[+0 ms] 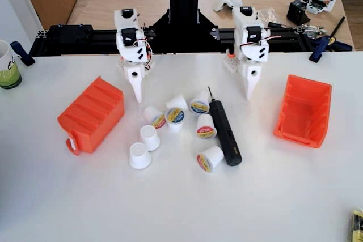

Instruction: Sort the coffee pods, blue into left, red into right

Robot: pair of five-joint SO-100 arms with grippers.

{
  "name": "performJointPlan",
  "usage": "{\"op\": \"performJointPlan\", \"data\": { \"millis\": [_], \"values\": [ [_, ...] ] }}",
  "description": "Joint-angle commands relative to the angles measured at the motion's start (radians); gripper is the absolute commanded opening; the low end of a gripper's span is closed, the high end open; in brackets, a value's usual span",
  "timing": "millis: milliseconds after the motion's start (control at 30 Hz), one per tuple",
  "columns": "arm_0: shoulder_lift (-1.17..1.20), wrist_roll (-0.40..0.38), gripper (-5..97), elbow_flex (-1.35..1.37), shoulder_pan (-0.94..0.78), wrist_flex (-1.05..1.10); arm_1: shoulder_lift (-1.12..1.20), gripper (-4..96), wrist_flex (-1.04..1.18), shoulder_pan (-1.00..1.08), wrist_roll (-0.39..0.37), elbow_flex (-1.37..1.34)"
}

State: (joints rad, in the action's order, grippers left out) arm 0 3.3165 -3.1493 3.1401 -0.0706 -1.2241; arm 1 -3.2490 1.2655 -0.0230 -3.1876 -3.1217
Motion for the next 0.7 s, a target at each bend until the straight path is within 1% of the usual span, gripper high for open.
{"op": "performJointPlan", "data": {
  "millis": [0,133,200,433,467,533,567,667],
  "values": [
    [0.003,-0.048,-5,-0.094,0.0,-0.048,-0.041,-2.8,-0.011,0.008,-0.012,0.025],
    [0.003,-0.044,-5,-0.229,-0.002,-0.192,-0.041,-3.4,0.058,0.008,-0.023,0.101],
    [0.003,-0.037,-5,-0.224,0.0,-0.236,-0.041,-3.3,0.069,0.008,-0.002,0.115],
    [0.003,-0.032,-5,-0.146,-0.002,-0.1,-0.041,-3.1,-0.035,0.008,0.011,0.087],
    [0.003,-0.02,-5,-0.149,-0.005,-0.084,-0.041,-3.1,-0.051,0.008,0.0,0.084],
    [0.003,-0.023,-5,-0.161,-0.006,-0.058,-0.041,-3.0,-0.072,0.008,-0.006,0.086],
    [0.003,-0.031,-5,-0.17,-0.003,-0.04,-0.041,-3.0,-0.074,0.009,-0.014,0.091],
    [0.003,-0.126,-5,-0.221,0.002,-0.026,-0.041,-3.0,-0.051,0.009,-0.026,0.117]
  ]
}}
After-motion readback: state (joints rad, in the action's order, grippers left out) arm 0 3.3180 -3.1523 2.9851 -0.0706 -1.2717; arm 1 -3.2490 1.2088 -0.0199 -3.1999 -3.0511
